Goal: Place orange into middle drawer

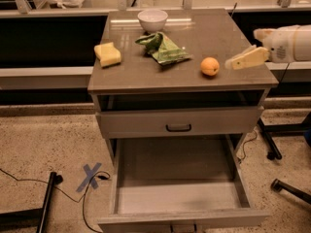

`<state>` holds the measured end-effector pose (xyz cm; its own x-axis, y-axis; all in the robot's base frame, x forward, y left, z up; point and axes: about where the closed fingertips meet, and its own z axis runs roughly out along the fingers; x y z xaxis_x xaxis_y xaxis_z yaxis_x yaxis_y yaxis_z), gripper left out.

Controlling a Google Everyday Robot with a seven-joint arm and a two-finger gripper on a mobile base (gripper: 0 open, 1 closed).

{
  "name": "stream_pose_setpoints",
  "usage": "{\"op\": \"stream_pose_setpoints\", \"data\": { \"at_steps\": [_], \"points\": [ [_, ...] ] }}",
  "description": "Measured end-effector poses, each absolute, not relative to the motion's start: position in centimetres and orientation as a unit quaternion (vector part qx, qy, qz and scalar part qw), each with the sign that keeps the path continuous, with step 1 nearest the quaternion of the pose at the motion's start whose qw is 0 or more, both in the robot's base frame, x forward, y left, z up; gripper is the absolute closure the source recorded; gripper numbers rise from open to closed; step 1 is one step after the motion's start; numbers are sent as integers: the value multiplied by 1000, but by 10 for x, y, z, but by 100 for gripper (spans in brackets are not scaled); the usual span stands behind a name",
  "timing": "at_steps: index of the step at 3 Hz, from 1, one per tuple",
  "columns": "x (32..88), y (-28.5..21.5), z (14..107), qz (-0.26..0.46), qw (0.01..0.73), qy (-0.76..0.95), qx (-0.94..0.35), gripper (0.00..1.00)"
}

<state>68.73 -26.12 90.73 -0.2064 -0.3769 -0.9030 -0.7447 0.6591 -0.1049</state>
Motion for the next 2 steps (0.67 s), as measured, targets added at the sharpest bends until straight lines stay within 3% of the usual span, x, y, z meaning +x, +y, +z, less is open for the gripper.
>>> {"op": "stream_pose_setpoints", "data": {
  "at_steps": [1, 2],
  "points": [
    [682, -221, 914, 224, 534, 715, -391, 0],
    [685, -192, 903, 221, 535, 708, -405, 0]
  ]
}}
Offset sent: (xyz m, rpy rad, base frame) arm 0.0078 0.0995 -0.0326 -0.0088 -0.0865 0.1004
